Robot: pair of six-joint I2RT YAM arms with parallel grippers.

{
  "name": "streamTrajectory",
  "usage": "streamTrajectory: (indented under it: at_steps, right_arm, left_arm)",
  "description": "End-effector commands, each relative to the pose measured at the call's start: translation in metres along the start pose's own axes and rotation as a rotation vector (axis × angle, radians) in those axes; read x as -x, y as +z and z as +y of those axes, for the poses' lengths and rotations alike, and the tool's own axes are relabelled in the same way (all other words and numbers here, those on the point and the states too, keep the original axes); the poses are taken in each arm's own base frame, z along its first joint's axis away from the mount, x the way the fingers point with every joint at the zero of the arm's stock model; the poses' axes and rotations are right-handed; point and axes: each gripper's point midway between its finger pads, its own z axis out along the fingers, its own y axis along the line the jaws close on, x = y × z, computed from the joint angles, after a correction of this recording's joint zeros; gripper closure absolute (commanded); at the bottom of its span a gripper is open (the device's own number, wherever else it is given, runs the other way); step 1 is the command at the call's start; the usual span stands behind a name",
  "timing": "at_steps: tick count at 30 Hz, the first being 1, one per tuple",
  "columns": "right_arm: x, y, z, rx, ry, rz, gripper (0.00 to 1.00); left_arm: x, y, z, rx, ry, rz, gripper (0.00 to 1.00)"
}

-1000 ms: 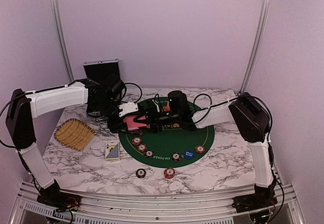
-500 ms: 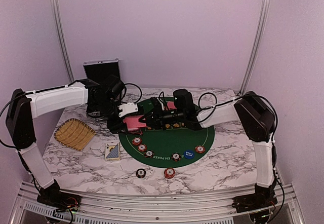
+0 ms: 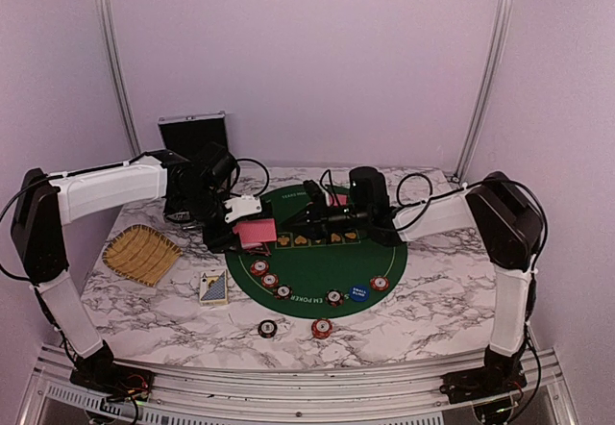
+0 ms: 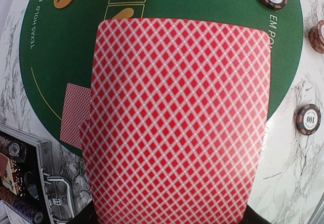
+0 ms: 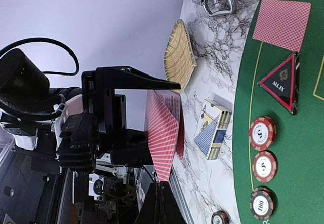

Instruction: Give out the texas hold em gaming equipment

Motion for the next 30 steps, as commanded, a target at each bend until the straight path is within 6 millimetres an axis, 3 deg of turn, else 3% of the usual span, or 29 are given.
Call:
streamTrajectory:
  at_steps: [1, 4, 7, 10, 13, 19, 24, 27, 30]
  right_arm:
    - [0.007, -0.022, 0.017, 0.021, -0.054, -0.038, 1.0]
    - [0.003, -0.031, 0.012, 0.013, -0.048, -0.048, 0.99]
    - [0.001, -0.028, 0.007, -0.004, -0.043, -0.037, 0.64]
    - [-0.002, -0.018, 0.01, 0.014, -0.048, -0.023, 0.51]
    - [-0.006, -0.003, 0.012, 0.017, -0.056, 0.006, 0.45]
    - [-0.01, 0.023, 0.008, 0.03, -0.047, 0.058, 0.45]
    - [-0.013, 0.035, 0.01, 0.044, -0.042, 0.08, 0.51]
    - [-0.013, 0.037, 0.011, 0.051, -0.044, 0.083, 0.6]
    - [-0.013, 0.038, 0.012, 0.056, -0.042, 0.083, 0.76]
  left_arm:
    - [0.002, -0.006, -0.001, 0.011, 0.012, -0.013, 1.0]
    - [0.001, -0.006, -0.002, 0.009, 0.012, -0.012, 1.0]
    - [0.001, -0.006, -0.002, 0.005, 0.011, -0.016, 1.0]
    - [0.003, -0.006, -0.002, 0.003, 0.01, -0.019, 1.0]
    - [0.004, -0.007, -0.001, 0.005, 0.008, -0.023, 1.0]
    - [0.005, -0.009, 0.0, 0.011, 0.009, -0.026, 1.0]
    - [0.005, -0.009, 0.0, 0.014, 0.01, -0.026, 1.0]
    - [0.006, -0.01, 0.001, 0.017, 0.01, -0.027, 1.0]
    - [0.006, -0.011, 0.001, 0.019, 0.011, -0.027, 1.0]
